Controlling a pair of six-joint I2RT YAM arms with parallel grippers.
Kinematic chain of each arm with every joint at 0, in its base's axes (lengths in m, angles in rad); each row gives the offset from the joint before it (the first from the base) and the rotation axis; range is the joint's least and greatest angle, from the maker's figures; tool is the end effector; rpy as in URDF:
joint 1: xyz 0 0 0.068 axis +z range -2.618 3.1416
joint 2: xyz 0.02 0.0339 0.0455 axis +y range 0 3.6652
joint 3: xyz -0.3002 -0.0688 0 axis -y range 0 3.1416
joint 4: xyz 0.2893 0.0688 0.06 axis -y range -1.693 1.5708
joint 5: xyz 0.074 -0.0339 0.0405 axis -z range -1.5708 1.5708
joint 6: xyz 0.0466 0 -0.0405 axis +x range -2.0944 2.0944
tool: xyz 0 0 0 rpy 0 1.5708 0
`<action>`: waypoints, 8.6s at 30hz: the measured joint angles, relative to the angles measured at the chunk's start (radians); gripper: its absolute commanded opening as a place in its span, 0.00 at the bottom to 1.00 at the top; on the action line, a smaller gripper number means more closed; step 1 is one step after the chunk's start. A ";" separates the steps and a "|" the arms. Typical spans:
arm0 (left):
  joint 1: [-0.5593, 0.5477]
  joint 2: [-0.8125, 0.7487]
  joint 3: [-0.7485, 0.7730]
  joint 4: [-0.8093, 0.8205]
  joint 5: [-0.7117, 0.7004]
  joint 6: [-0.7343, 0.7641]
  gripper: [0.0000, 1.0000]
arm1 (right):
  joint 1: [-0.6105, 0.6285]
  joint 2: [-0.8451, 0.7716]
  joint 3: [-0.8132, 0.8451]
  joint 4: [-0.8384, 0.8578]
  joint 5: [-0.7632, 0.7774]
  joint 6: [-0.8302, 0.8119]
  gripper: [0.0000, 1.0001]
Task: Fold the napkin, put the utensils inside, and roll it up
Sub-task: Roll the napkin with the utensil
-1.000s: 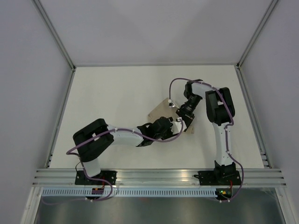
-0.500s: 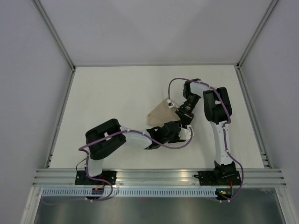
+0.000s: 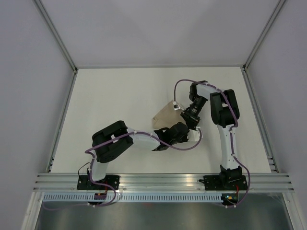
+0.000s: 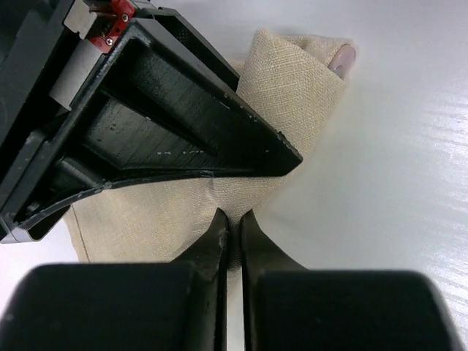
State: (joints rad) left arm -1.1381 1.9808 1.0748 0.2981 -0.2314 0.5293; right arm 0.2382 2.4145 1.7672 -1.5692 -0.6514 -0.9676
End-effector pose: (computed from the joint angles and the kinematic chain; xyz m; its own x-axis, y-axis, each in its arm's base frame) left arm 0.2040 -0.4161 0.1300 0.1996 0.7399 -0.6424 0.8155 0.2380 0.5275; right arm 0.4252 0.1323 0.0977 -0.5777 -0.8142 -0.0574 -0.5445 0.3320 0.7703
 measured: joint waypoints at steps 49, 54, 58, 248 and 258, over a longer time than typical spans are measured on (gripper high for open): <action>0.436 0.288 0.475 -0.630 1.281 -0.261 0.02 | 0.238 -1.239 -1.297 1.405 0.322 0.039 0.72; 0.437 0.296 0.489 -0.671 1.294 -0.262 0.02 | 0.297 -1.215 -1.309 1.447 0.368 0.034 0.67; 0.437 0.298 0.492 -0.695 1.300 -0.261 0.02 | 0.318 -1.200 -1.321 1.461 0.384 0.021 0.66; 0.555 -0.103 0.206 -0.391 0.932 -0.509 0.43 | 0.199 -0.876 -0.945 1.008 0.240 0.070 0.14; 0.480 -0.369 -0.154 -0.110 0.659 -0.525 0.46 | 0.056 -0.500 -0.554 0.562 0.040 -0.082 0.15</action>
State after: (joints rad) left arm -0.6582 1.6119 0.9203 0.1879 0.4274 0.0044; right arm 0.2947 1.9144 1.2133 -1.0073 -0.6117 -1.0496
